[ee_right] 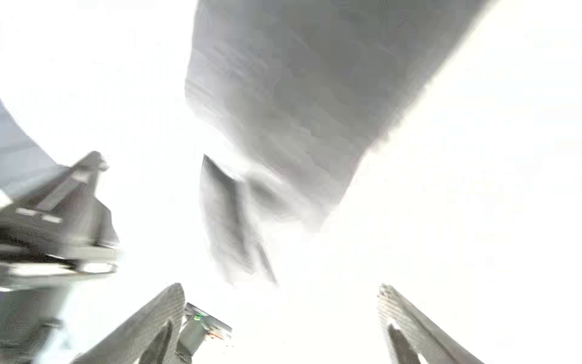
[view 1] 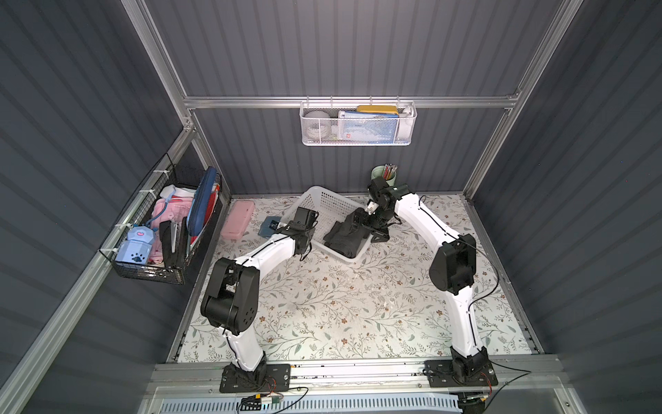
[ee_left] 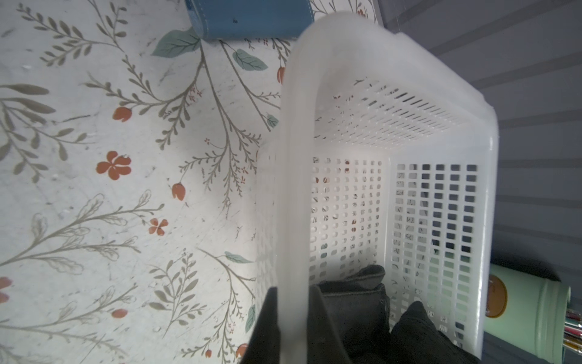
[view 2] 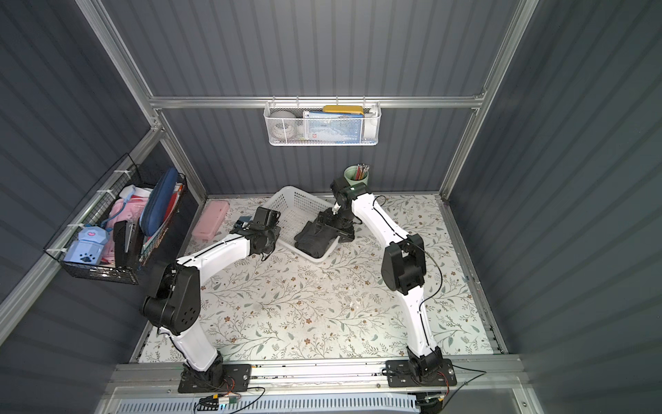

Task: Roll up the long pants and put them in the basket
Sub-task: Place the long pant in the bin, then move the bin to the center of the board.

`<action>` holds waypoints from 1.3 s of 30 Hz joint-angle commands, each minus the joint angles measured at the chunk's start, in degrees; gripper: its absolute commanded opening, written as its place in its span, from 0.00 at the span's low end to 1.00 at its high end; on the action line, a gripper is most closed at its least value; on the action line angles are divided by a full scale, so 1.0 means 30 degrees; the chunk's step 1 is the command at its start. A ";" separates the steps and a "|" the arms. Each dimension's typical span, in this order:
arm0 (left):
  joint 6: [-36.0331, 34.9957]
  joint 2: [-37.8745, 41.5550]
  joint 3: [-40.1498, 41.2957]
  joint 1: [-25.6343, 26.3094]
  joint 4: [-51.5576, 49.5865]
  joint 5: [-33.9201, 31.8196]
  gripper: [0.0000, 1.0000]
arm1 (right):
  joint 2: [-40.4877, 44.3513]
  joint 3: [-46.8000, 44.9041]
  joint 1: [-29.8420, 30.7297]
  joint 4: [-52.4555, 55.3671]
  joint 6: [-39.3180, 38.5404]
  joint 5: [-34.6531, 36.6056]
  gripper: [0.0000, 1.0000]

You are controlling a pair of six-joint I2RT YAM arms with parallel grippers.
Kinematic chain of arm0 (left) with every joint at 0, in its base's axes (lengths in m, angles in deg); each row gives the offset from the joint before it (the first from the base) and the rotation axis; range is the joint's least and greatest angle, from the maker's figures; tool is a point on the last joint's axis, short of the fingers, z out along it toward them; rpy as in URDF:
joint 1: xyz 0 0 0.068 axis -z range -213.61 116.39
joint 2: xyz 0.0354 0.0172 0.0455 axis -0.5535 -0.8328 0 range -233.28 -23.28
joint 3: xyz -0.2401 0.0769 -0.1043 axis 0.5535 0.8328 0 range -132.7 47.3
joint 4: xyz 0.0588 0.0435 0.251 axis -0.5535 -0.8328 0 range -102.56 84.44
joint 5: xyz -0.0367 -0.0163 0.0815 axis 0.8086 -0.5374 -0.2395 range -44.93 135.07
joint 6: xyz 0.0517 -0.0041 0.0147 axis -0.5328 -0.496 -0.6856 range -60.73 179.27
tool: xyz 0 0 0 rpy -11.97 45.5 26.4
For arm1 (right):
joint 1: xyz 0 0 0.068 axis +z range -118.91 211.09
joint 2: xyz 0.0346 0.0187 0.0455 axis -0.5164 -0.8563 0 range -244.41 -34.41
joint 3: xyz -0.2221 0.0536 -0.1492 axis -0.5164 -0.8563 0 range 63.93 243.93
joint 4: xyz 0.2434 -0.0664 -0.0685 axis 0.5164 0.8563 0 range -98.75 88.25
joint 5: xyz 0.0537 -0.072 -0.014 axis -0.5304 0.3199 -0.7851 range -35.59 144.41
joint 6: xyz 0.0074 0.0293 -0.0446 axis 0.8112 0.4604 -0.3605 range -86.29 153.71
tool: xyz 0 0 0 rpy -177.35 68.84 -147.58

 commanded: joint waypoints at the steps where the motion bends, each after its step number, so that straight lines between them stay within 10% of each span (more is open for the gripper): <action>1: 0.2293 -0.0364 -0.0306 -0.0416 0.0594 -0.2650 0.00 | 0.1234 -0.0561 -0.0418 0.1404 -0.0681 0.1627 0.99; 16: 0.3669 -0.6748 -0.7675 -0.0417 0.1230 -0.3950 0.00 | 0.5817 -0.5208 -0.0602 -0.1664 -0.0984 0.1491 0.99; 18: 0.2717 -0.7216 -0.8080 -0.0416 0.2017 -0.2869 0.32 | 0.6205 -0.5790 -0.0632 -0.2045 -0.1216 0.1882 0.99; 22: -0.1997 -0.5655 -0.6230 0.0029 0.5093 -0.1512 0.99 | 0.6808 -0.6248 -0.0855 -0.2635 -0.2335 0.4078 0.99; 29: -0.9727 0.0124 -0.0729 -0.0611 0.9508 0.1859 0.99 | 0.8335 -0.8234 -0.1974 -0.4733 -0.3112 0.5753 0.99; 32: -1.6060 0.2171 -0.1205 -0.0907 0.6015 0.3885 0.99 | 0.9885 -1.0904 -0.2765 -0.6717 -0.3326 0.7425 0.99; 35: -2.1576 0.3483 0.0102 -0.0802 0.2985 0.2927 0.99 | 1.3497 -1.7082 -0.3616 -1.2759 -0.4042 1.0768 0.99; 39: -2.4978 0.7271 0.7309 -0.1236 0.9166 0.0636 0.99 | 1.7942 -2.7051 -0.4177 -2.5285 -0.7087 1.6420 0.99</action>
